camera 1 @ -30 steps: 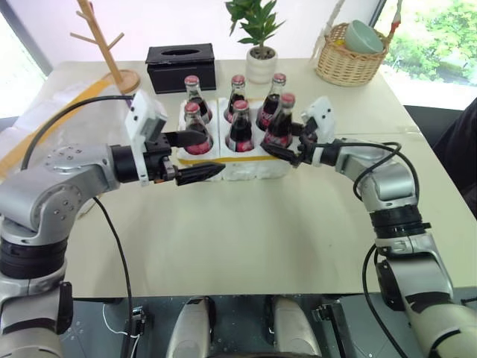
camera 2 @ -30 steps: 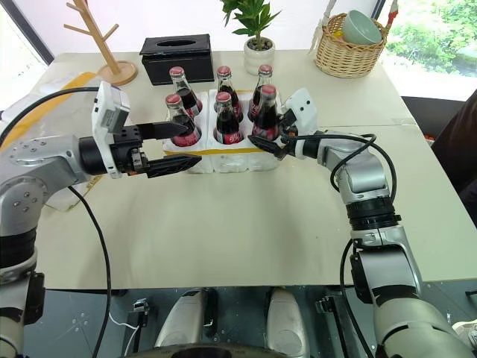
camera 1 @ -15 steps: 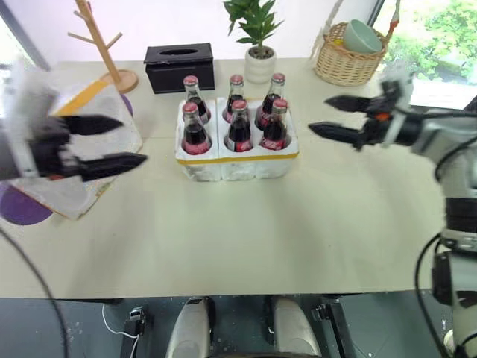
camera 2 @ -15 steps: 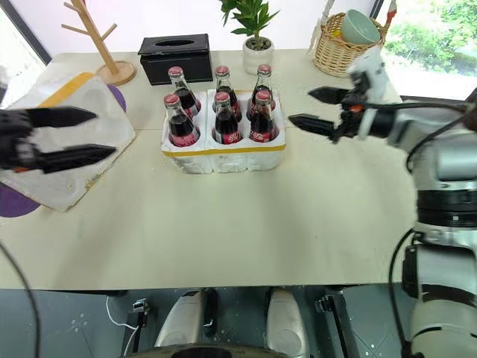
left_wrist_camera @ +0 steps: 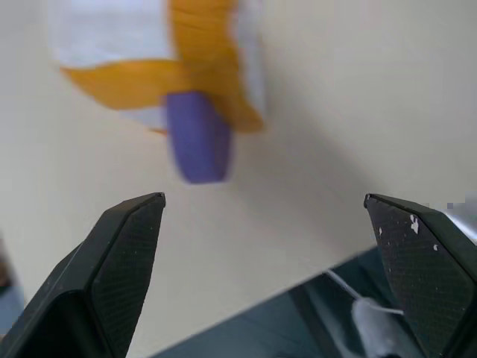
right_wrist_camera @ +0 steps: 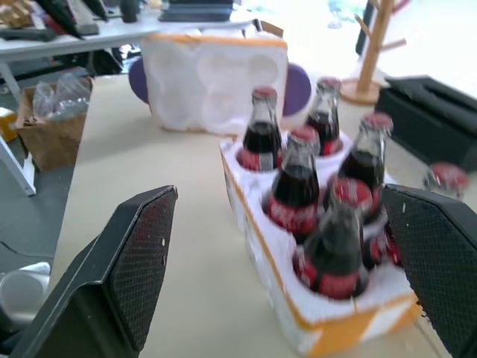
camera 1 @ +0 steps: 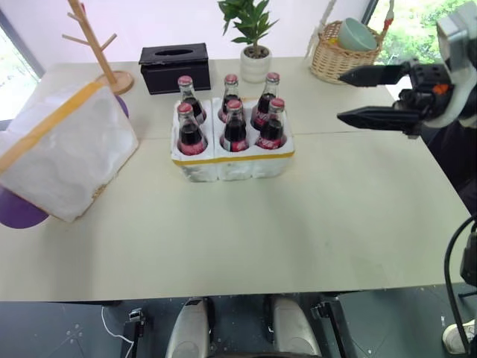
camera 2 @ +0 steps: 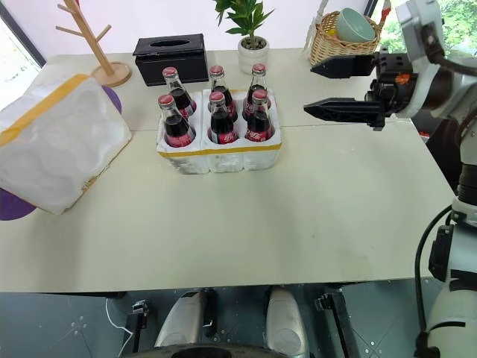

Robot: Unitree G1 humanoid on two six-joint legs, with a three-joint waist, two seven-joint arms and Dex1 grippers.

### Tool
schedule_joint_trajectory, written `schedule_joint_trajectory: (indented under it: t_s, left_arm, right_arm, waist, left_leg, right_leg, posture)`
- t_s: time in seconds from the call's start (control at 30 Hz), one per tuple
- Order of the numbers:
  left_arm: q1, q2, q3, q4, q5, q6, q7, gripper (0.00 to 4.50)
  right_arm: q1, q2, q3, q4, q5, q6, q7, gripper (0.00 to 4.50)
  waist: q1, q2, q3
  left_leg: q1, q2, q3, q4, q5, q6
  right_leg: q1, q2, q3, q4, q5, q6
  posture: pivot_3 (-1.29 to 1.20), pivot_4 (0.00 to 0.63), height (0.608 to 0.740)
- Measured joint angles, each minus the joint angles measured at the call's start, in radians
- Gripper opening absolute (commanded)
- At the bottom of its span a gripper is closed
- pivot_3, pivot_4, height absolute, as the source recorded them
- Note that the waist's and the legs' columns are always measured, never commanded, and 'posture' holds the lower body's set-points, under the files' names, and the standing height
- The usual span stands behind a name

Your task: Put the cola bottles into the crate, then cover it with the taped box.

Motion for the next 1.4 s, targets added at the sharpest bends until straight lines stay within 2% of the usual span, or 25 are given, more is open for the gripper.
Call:
schedule_joint_trajectory:
  t_s: [0.2, 0.33, 0.47, 0.6, 0.73, 0.97, 1.07, 1.27, 1.3, 1.4]
  left_arm:
    - [-0.3, 0.111, -0.423, 0.299, -0.064, -0.163, 0.096, 4.5]
    - [-0.468, 0.123, -0.678, 0.413, -0.079, -0.238, 0.088, 4.5]
    - [-0.636, 0.108, -0.86, 0.476, -0.064, -0.279, 0.076, 4.5]
    - [-0.827, 0.058, -1.026, 0.548, -0.005, -0.32, 0.081, 4.5]
    - [-1.032, -0.036, -1.165, 0.649, 0.081, -0.342, 0.096, 4.5]
    - [-1.244, -0.145, -1.283, 0.814, 0.204, -0.39, 0.126, 4.5]
    - [-1.291, -0.152, -1.306, 0.86, 0.237, -0.413, 0.124, 3.77]
    - [-1.32, -0.159, -1.311, 0.899, 0.267, -0.441, 0.104, 0.83]
    - [-1.323, -0.16, -1.311, 0.9, 0.272, -0.447, 0.104, 0.48]
    - [-1.33, -0.163, -1.311, 0.9, 0.28, -0.457, 0.11, 0.42]
  right_arm:
    - [-0.039, -0.005, 0.007, -0.013, 0.03, 0.044, 0.03, 4.45]
    - [-0.071, -0.01, 0.007, -0.013, 0.028, 0.055, 0.018, 4.45]
    - [-0.073, -0.014, -0.002, -0.019, 0.03, 0.076, -0.011, 4.45]
    - [-0.061, -0.02, -0.021, -0.063, 0.052, 0.093, -0.044, 4.45]
    - [-0.043, -0.025, -0.043, -0.087, 0.071, 0.113, -0.074, 4.45]
    - [-0.026, -0.032, -0.056, -0.126, 0.104, 0.125, -0.104, 4.45]
    - [-0.02, -0.037, -0.056, -0.139, 0.107, 0.131, -0.11, 4.5]
    - [0.006, -0.048, -0.056, -0.142, 0.128, 0.155, -0.118, 4.5]
    - [0.01, -0.048, -0.057, -0.145, 0.132, 0.155, -0.12, 4.5]
    - [0.035, -0.051, -0.057, -0.163, 0.133, 0.138, -0.125, 4.5]
  waist:
    - [0.006, 0.0, 0.0]
    - [0.002, 0.0, 0.0]
    - [0.008, -0.001, 0.0]
    - [0.014, -0.001, 0.0]
    - [0.016, -0.002, 0.0]
    - [0.014, -0.003, -0.001]
    - [0.016, -0.003, -0.001]
    - [0.014, -0.003, -0.001]
    - [0.014, -0.003, -0.001]
    - [0.015, -0.003, -0.001]
  left_leg:
    - [-0.002, 0.0, 0.001, -0.003, 0.0, 0.0]
    - [-0.001, 0.0, 0.003, -0.005, 0.0, 0.0]
    - [-0.002, 0.0, 0.003, -0.004, 0.0, 0.0]
    - [-0.002, 0.0, 0.003, -0.003, 0.0, 0.0]
    - [-0.002, 0.0, 0.003, 0.002, 0.0, 0.0]
    - [-0.002, 0.0, 0.002, 0.007, 0.0, 0.0]
    - [-0.002, 0.0, 0.002, 0.007, 0.0, 0.0]
    - [-0.002, 0.0, 0.002, 0.008, 0.0, 0.0]
    - [-0.002, 0.0, 0.002, 0.008, 0.0, 0.0]
    - [-0.002, 0.0, 0.002, 0.008, 0.0, 0.0]
  right_leg:
    - [-0.004, 0.0, 0.0, 0.002, 0.002, 0.003]
    - [-0.006, 0.0, 0.001, 0.002, 0.002, 0.003]
    - [-0.006, 0.0, 0.001, 0.003, 0.002, 0.003]
    - [-0.005, 0.0, 0.001, 0.005, 0.002, 0.003]
    - [-0.005, 0.0, 0.0, 0.008, 0.002, 0.004]
    - [-0.005, 0.0, 0.001, 0.015, 0.002, 0.004]
    - [-0.005, 0.0, 0.001, 0.015, 0.002, 0.004]
    - [-0.005, 0.0, 0.001, 0.015, 0.002, 0.004]
    - [-0.005, 0.0, 0.001, 0.015, 0.002, 0.004]
    - [-0.005, 0.0, 0.001, 0.015, 0.002, 0.004]
  posture:
    - [0.0, 0.15, 0.736]
    - [0.0, 0.15, 0.736]
    - [0.0, 0.15, 0.736]
    - [0.0, 0.15, 0.736]
    - [0.0, 0.15, 0.736]
    - [0.0, 0.15, 0.736]
    - [0.0, 0.15, 0.736]
    - [0.0, 0.15, 0.736]
    - [0.0, 0.15, 0.736]
    - [0.0, 0.15, 0.736]
